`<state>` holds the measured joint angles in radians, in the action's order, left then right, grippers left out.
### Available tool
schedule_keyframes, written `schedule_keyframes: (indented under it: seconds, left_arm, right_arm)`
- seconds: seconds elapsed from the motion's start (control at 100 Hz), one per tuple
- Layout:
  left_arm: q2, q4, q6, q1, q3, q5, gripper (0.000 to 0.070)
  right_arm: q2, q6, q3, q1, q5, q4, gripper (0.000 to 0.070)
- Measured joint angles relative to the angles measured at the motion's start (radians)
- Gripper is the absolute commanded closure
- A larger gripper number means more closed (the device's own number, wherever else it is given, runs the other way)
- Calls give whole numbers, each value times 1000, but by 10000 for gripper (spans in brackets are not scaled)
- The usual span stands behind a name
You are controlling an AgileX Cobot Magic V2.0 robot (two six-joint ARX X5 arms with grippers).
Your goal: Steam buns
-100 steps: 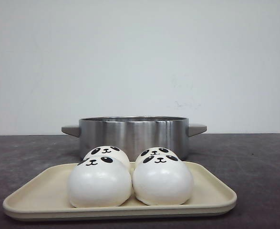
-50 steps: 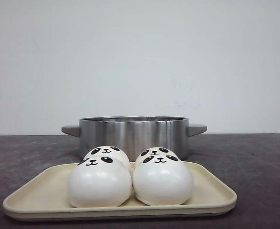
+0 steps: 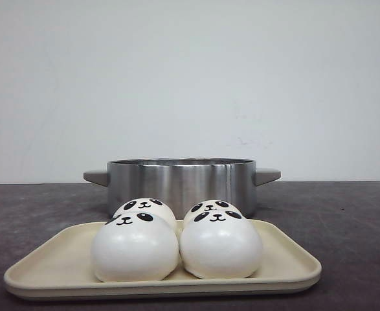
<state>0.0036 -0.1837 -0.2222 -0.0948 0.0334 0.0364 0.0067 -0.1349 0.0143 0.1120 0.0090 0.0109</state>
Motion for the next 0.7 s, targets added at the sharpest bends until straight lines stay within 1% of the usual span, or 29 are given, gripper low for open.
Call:
schedule_keyframes:
  seconds: [0.07,0.15,0.2,0.26,0.33,0.37,0.45,0.51,0.56,0.6,0.63,0.65,0.66,0.67,0.7]
  left_arm:
    - [0,-12,-68,0,7,18,687]
    - [0,-26,-169,0,35,58,687]
    - [6,-38,-218,0,79,101,687]
    - [32,-60,-233,0,164,141,687]
    - [93,-99,-220,0,296,154,687]
    - [146,-138,-200,0,381,154,687]
    - [282,-233,-150,0,554,167,687]
    - [392,-296,-109,0,679,183,687]
    - [477,-332,-80,0,778,211,681]
    - [535,-345,-68,0,851,239,656]
    - [572,-347,-59,-1,898,261,613]
    - [592,-348,-56,-1,927,275,571]
    - [604,-348,-54,-1,940,282,559]
    - [613,-348,-53,-1,953,290,517]
    - [636,-352,-50,-1,985,311,429]
  right_arm:
    - [0,-80,0,0,-33,-74,692]
    - [0,-193,9,0,-89,-161,693]
    - [0,-261,39,0,-131,-161,694]
    - [6,-312,104,0,-180,-113,694]
    - [35,-326,216,0,-213,-20,694]
    - [66,-321,291,0,-216,43,694]
    - [148,-282,449,0,-223,170,694]
    - [216,-240,563,0,-250,248,694]
    - [268,-210,653,0,-284,288,693]
    - [304,-197,719,0,-318,294,688]
    - [325,-190,762,0,-348,292,661]
    - [338,-187,789,0,-368,291,612]
    - [343,-186,800,0,-380,290,579]
    - [346,-186,811,0,-388,290,537]
    - [358,-187,840,0,-415,288,399]
